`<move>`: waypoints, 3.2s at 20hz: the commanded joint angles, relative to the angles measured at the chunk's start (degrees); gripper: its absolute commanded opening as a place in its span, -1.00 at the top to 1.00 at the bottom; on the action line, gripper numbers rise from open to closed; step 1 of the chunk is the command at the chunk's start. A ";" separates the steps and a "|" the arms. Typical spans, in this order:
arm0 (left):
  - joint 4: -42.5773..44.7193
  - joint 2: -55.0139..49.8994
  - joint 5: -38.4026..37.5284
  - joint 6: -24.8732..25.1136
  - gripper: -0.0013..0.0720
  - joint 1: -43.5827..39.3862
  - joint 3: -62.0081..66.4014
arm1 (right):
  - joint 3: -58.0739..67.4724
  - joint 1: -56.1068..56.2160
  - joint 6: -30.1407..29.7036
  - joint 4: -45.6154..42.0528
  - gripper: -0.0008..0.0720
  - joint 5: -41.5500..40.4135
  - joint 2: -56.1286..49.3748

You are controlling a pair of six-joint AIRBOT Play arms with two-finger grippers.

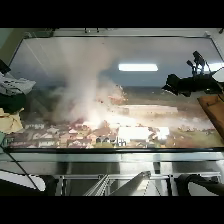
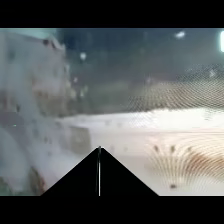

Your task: Fold the shirts.

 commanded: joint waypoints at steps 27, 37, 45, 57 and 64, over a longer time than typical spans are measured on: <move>-40.98 -5.51 21.77 8.90 0.92 -28.48 12.74 | 0.02 -2.05 -0.02 2.29 0.93 -0.22 0.00; -34.86 3.13 21.81 8.09 0.91 -38.51 -1.79 | 0.02 -9.84 -2.73 2.36 0.92 11.78 0.00; -33.33 3.04 28.39 6.01 0.90 -30.56 -9.92 | 0.00 -7.69 -6.40 2.56 -0.51 14.36 -0.02; -21.55 10.01 33.64 -2.19 -1.00 -16.39 -33.48 | 0.11 14.56 -15.67 22.53 -0.61 -3.58 -18.51; -21.99 13.03 19.85 0.72 -1.00 -25.81 -51.12 | 0.96 15.89 -22.51 34.05 -0.24 -4.96 -25.64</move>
